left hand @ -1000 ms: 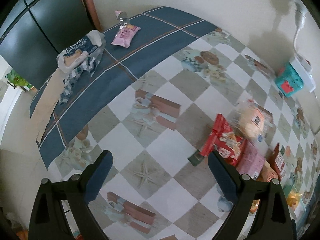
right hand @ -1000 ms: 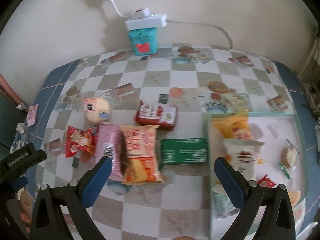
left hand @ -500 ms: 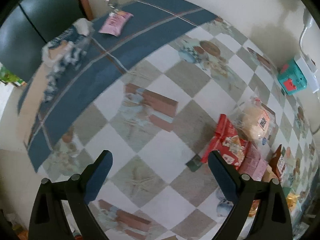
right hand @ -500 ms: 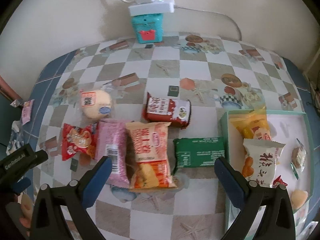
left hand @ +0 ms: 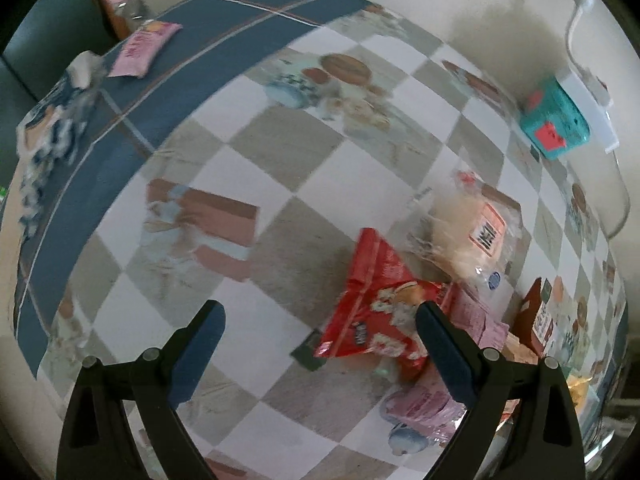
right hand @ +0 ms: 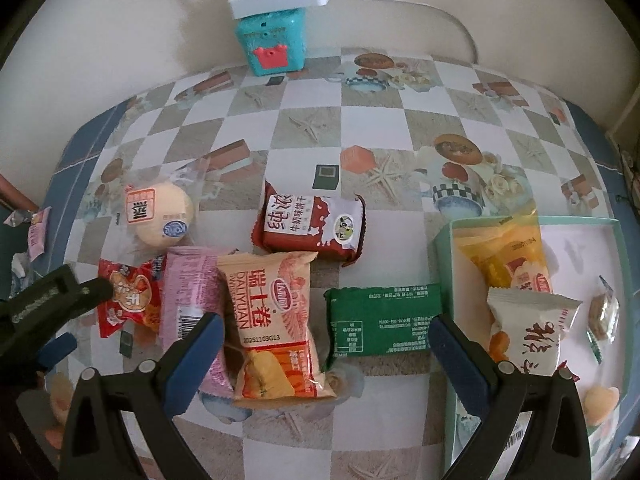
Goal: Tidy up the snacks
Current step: 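Move both tools back toward the snack pile, then grasp the red snack bag with the left gripper while the right grasps the Dalyuan roll pack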
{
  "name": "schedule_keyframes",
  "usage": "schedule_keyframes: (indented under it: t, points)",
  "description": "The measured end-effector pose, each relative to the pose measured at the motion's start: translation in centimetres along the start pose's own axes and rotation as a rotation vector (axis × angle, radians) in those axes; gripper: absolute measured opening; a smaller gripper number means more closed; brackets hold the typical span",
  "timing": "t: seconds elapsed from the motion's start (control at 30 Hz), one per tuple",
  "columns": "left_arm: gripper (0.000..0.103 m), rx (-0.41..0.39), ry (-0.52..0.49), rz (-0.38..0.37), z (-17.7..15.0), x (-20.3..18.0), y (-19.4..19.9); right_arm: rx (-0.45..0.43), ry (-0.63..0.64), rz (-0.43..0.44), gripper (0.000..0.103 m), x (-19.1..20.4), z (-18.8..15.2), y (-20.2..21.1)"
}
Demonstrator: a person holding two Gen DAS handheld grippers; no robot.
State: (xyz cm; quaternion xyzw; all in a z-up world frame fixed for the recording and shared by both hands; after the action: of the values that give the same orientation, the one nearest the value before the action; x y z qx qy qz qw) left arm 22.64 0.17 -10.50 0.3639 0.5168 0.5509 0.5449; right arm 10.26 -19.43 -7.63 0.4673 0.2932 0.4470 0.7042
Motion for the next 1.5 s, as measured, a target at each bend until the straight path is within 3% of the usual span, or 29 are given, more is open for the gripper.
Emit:
schedule_keyframes:
  t: [0.23,0.5,0.67,1.37,1.43,1.5]
  points:
    - [0.096,0.017,-0.055,-0.016,-0.5,-1.8,-1.3,0.010,0.008,-0.006,0.103,0.1,-0.1,-0.2]
    - [0.094,0.030,-0.015,-0.023,0.0,-1.7,-2.8,0.010,0.015,-0.003,0.103,0.3,-0.1,-0.2]
    - [0.063,-0.002,-0.025,-0.034,0.9,-1.5,-2.3,0.009,0.015,0.011,0.103,0.3,-0.1,-0.2]
    - [0.060,0.049,0.052,0.012,2.2,0.4,-2.4,0.020,0.052,0.104,0.103,1.7,-0.4,-1.4]
    - [0.060,0.050,0.052,0.011,2.3,0.4,-2.4,0.019,0.056,0.084,0.095,1.7,-0.5,-1.4]
    - [0.060,0.050,0.053,0.011,2.2,0.4,-2.4,0.007,0.060,0.072,0.071,1.6,-0.5,-1.3]
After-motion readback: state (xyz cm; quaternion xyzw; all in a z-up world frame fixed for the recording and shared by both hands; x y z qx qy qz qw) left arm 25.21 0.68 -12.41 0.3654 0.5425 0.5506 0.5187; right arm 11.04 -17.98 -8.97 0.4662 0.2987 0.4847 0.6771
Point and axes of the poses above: each gripper's, at about its wrist camera, not at the fingertips, and y roughly against the way its jaws point, x to its left, z to its top, the point moved 4 cm from there along -y, roughly the way its jaws point, and after that the axes turned 10 degrees about y, right-handed, at the moved point
